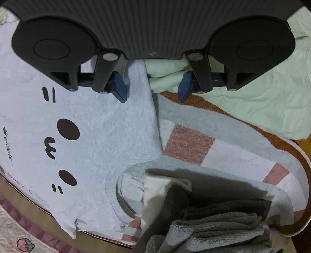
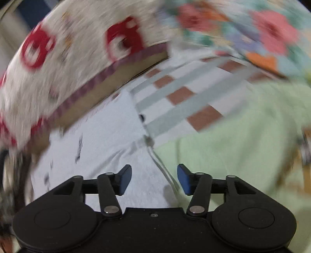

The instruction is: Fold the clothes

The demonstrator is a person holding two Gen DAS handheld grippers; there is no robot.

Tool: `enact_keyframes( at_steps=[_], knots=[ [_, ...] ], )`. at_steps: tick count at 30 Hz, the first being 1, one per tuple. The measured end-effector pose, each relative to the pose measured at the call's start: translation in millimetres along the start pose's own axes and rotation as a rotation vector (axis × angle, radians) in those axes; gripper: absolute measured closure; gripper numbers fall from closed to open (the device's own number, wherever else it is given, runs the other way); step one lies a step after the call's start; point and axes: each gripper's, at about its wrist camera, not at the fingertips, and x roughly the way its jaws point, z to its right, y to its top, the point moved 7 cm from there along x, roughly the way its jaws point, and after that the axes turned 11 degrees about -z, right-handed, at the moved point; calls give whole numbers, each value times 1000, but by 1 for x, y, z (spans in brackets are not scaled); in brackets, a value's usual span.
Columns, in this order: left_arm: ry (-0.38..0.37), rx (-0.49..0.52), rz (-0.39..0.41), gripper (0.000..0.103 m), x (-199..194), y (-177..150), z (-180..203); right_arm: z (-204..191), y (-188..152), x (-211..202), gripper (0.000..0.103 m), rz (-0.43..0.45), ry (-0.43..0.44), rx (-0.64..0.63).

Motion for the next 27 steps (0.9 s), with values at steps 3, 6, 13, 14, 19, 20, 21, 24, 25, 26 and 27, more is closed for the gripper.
enact_keyframes(
  at_steps=[3,6,13,14,19,20,21,24,25,26,27],
  knots=[
    [9,9,3,46,-1,-1,1,9,-21,14,45,-38,51,95],
    [37,36,10,46,0,-2,4,7,-28,33,45,-82,81,112],
    [89,56,37,46,-5,-6,3,-42,-16,8,99,52,71,-183],
    [115,70,45,46,-6,-7,3,-48,-17,-2,100,68,38,-237],
    [116,63,47,45,-9,-7,2,-28,-34,5,101,-6,-95,-249],
    [107,57,48,45,-10,-6,1,-24,-39,14,101,-33,-108,-235],
    [101,48,48,45,-10,-7,0,-20,-44,23,101,-56,-123,-224],
    [76,20,44,45,-14,-9,-3,-22,-49,36,101,-88,-164,-245],
    [67,13,49,45,-16,-9,-4,-22,-48,37,101,-93,-175,-256],
    [63,7,53,45,-17,-10,-4,-22,-48,38,101,-98,-184,-262],
    [60,5,51,45,-17,-10,-4,-22,-47,37,102,-100,-187,-253]
  ],
)
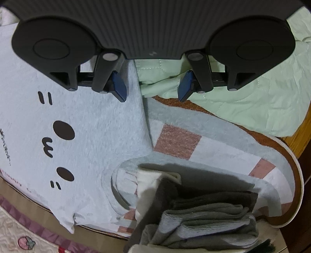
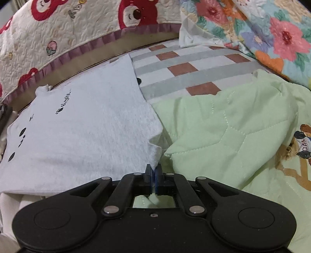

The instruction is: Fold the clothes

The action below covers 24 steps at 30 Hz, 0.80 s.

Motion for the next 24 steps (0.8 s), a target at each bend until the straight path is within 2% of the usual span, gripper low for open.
enact_keyframes(
  at_steps=[3,7,9,10,11,13,14,15,18,21,24],
  knots=[
    [-13,10,-3,45,0,-1,3,6,-1,-1,101,-15,-19,7],
    [-74,9,-3,45,-6,-2,7,9,-1,-4,100,-19,-72,-10],
    [-129,-6,-17,45,-7,-6,9,12,2,-9,99,-14,-133,-23],
    [-156,-12,-28,45,-8,-10,9,14,4,-13,94,-8,-166,-29],
    [-183,-17,-39,45,-8,-13,10,16,8,-19,93,14,-207,-31],
    [-226,-27,-57,45,-7,-22,11,20,16,-31,83,57,-289,-35],
    [-244,-33,-67,45,-7,-26,11,19,21,-37,83,82,-313,-45],
    [-263,-44,-83,45,-5,-30,11,8,27,-41,82,111,-270,-85],
    [-325,-83,-128,45,0,-39,12,-41,46,-35,81,95,-45,-240],
    [-369,-103,-159,44,5,-44,14,-106,60,-13,80,22,227,-387],
    [-362,-105,-159,40,6,-49,14,-188,54,9,78,-76,393,-625]
  ],
)
